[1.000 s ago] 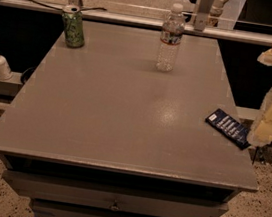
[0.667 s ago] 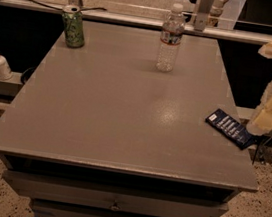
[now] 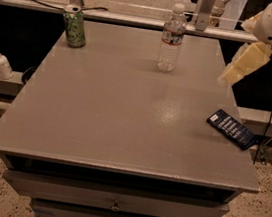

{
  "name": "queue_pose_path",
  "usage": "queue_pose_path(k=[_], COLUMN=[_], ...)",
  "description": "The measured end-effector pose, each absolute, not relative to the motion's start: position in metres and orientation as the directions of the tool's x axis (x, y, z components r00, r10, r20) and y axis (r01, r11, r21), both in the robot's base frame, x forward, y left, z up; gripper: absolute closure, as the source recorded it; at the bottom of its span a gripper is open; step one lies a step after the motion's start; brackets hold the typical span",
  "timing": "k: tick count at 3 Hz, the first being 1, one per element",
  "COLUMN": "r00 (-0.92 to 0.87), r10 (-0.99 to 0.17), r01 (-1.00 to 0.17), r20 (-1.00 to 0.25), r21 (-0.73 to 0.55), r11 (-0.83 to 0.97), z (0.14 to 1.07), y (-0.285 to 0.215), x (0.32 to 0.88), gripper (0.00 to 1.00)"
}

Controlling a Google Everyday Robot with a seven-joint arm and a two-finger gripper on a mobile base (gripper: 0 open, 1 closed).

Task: Move water bottle near green can

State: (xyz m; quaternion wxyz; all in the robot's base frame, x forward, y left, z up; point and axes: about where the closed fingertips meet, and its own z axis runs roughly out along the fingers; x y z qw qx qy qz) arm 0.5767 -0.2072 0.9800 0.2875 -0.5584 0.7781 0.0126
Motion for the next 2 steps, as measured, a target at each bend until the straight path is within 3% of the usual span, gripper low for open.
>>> queue_pose_path(k=[2], r00=[-0.269], r10=[-0.679], r01=[-0.823], r20=[-0.683], r21=[-0.203], r11=[0.530], z=[0.943], y=[-0.188], x=[0.696], gripper=[0.00])
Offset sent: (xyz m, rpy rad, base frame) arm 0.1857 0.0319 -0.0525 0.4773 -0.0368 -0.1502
